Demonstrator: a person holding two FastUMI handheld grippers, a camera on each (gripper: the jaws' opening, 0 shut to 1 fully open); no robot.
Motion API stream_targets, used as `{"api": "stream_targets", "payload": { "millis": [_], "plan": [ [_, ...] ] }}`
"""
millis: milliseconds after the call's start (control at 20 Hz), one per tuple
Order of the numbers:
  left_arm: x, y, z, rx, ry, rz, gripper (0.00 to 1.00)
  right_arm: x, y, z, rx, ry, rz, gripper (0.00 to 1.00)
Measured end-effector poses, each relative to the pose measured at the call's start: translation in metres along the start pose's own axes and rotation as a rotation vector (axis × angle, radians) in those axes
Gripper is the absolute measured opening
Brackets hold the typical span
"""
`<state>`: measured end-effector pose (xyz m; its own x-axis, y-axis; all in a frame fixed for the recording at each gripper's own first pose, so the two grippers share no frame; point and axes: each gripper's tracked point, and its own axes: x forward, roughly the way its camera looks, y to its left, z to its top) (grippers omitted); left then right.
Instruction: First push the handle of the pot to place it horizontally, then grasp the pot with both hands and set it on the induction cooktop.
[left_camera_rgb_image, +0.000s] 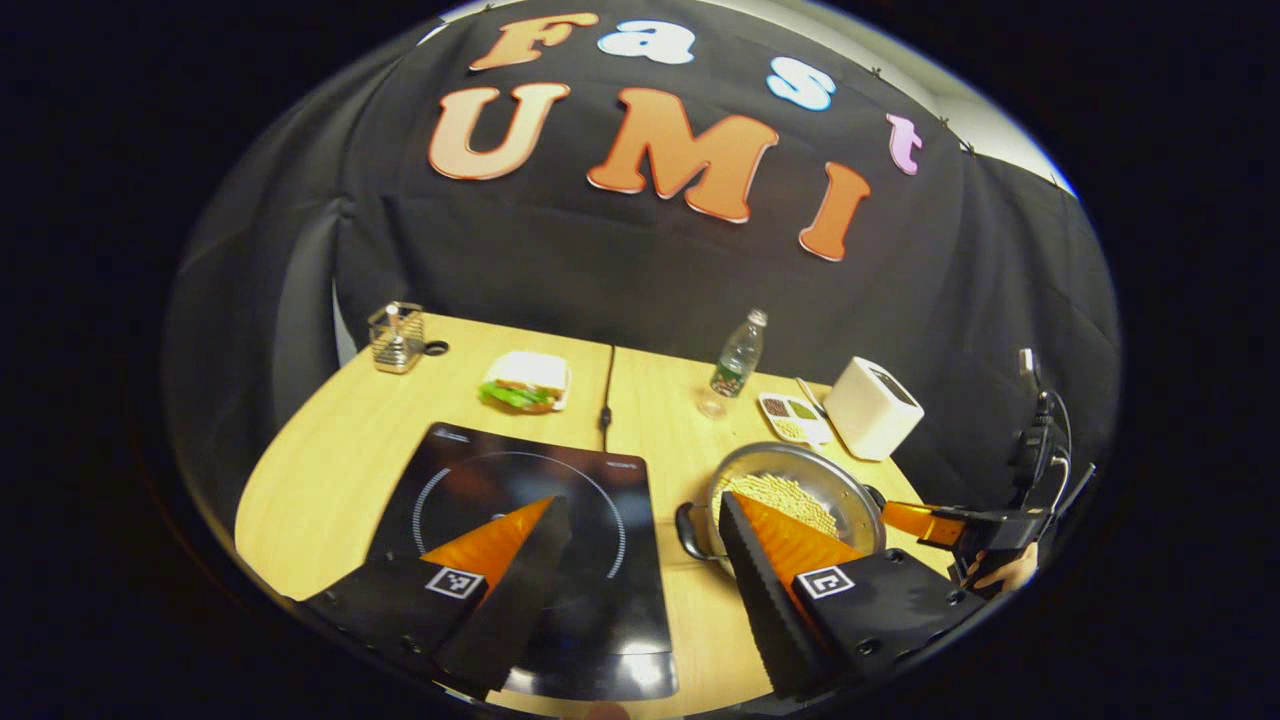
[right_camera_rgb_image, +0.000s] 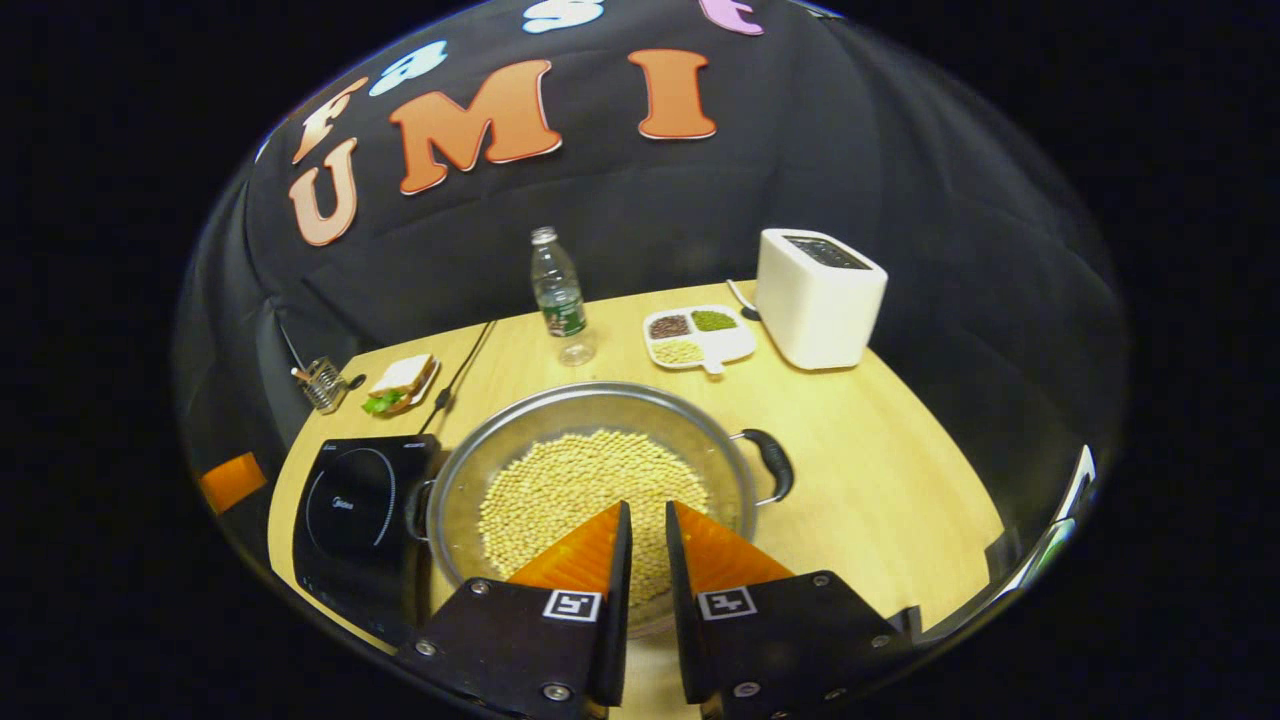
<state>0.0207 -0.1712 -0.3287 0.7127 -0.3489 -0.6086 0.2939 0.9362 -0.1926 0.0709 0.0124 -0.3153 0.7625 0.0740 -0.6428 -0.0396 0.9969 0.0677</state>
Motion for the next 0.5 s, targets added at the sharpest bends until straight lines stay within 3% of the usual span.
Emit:
{"api": "stream_targets", "payload": {
  "millis": [150, 400, 500],
  "plan": [
    [0.043, -0.03, -0.021, 0.02, 0.061, -0.042, 0.98, 0.009, -0.027, 0.004, 0.003, -0.014, -0.034, 0.34],
    [0.09, -0.042, -0.048, 0.064, 0.134, -0.049, 0.99, 0.038, -0.058, 0.003, -0.046, -0.004, -0.081, 0.72],
    [0.107, -0.044, -0.057, 0.065, 0.165, -0.048, 0.98, 0.051, -0.06, 0.004, -0.062, 0.01, -0.074, 0.82]
  ]
}}
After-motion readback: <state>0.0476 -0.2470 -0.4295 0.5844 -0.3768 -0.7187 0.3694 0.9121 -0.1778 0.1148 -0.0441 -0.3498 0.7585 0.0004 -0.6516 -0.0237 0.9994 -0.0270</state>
